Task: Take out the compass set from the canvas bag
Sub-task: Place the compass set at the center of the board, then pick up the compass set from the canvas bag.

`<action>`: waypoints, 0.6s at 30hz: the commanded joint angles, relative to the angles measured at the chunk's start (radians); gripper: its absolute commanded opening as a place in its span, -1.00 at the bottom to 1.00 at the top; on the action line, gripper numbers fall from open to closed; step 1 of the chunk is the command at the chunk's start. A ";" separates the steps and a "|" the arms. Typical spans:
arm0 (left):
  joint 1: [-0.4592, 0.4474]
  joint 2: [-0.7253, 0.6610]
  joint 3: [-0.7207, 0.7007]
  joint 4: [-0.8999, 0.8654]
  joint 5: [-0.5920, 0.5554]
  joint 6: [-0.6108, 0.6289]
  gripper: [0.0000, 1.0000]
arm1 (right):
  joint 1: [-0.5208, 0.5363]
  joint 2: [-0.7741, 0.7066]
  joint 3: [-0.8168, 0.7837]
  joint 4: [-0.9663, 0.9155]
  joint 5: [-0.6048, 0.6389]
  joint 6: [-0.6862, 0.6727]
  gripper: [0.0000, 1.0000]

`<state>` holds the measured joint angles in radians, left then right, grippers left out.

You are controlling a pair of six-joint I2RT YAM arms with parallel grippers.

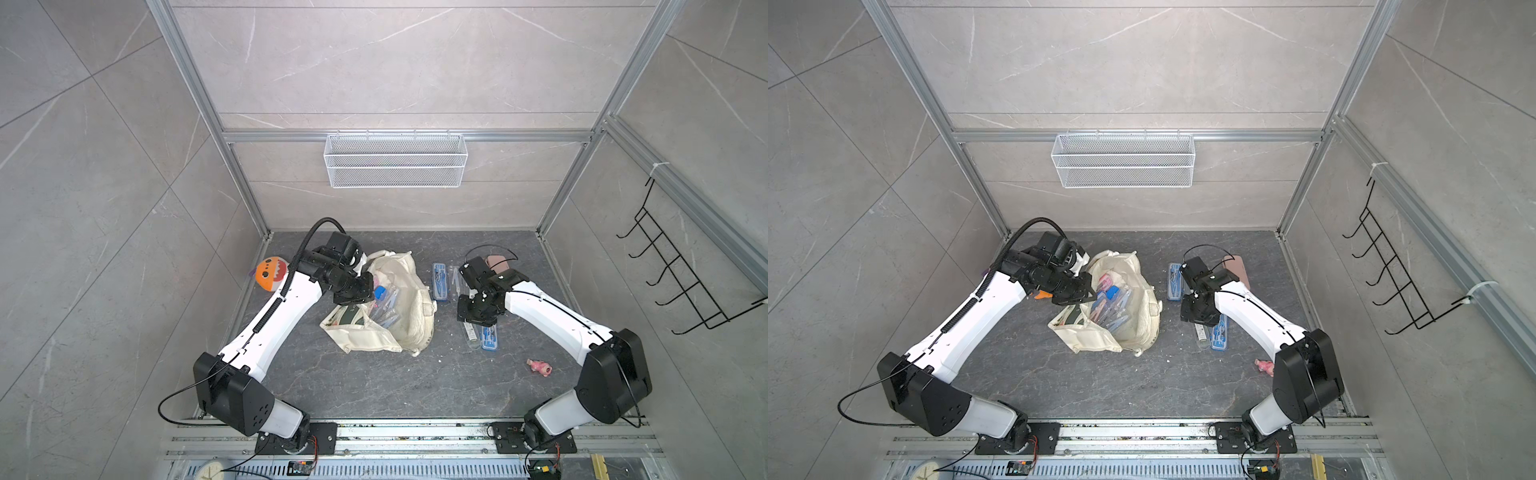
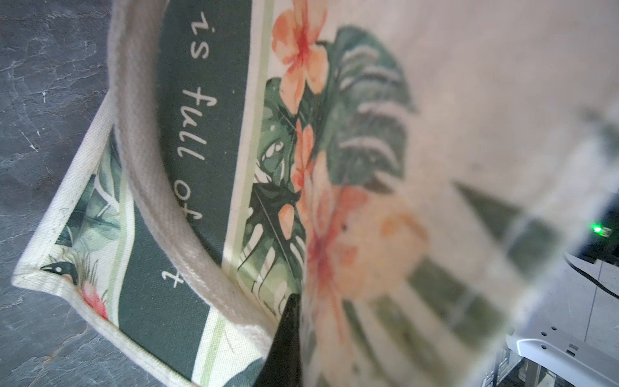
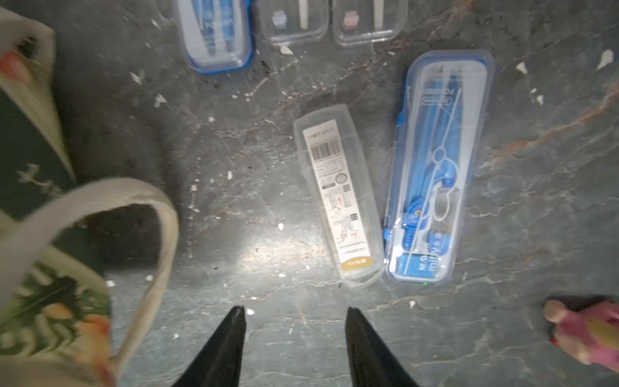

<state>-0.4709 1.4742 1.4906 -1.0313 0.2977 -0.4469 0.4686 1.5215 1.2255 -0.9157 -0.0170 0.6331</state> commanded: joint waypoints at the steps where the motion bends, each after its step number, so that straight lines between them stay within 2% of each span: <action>1: 0.000 0.004 0.031 0.034 0.029 -0.014 -1.00 | 0.036 -0.068 0.039 0.057 -0.084 0.067 -0.01; 9: 0.000 0.020 0.051 0.026 0.029 -0.012 -1.00 | 0.287 -0.119 0.072 0.253 -0.063 0.098 -0.11; 18: 0.000 0.020 0.062 0.010 0.020 -0.019 -1.00 | 0.482 0.152 0.205 0.245 -0.168 0.035 -0.17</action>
<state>-0.4709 1.4921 1.5089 -1.0351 0.2970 -0.4484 0.9154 1.6024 1.3960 -0.6743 -0.1337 0.6994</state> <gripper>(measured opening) 0.101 0.416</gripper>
